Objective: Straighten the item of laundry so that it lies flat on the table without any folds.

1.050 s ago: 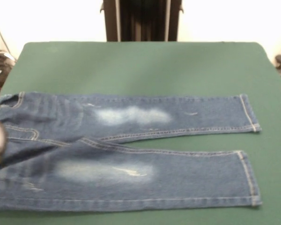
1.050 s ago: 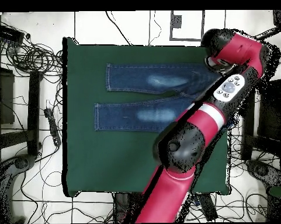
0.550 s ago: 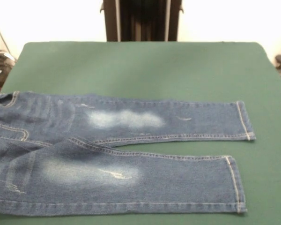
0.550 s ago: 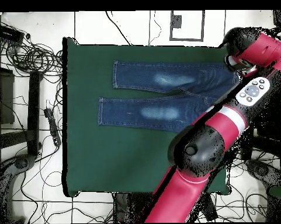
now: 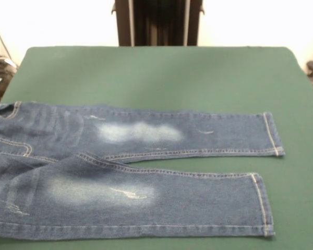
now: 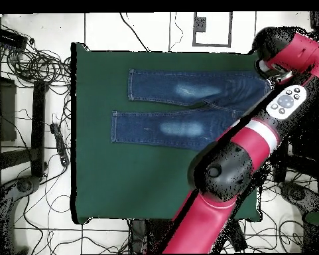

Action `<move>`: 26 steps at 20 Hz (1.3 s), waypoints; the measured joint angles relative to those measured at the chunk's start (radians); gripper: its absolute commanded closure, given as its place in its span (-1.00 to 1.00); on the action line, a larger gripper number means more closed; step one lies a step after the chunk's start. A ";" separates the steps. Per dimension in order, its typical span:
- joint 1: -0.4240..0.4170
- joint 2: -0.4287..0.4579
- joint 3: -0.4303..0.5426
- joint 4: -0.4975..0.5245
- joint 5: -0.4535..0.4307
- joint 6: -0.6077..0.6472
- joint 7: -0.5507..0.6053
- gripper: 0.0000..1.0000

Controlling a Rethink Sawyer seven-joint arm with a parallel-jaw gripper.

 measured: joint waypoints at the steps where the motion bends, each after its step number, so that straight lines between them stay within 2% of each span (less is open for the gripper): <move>1: 0.008 -0.001 0.001 0.001 -0.005 0.007 0.000 1.00; 14: 0.085 -0.021 -0.007 0.002 -0.002 0.160 0.000 1.00; 26: 0.090 -0.029 -0.076 0.002 0.147 0.270 0.000 1.00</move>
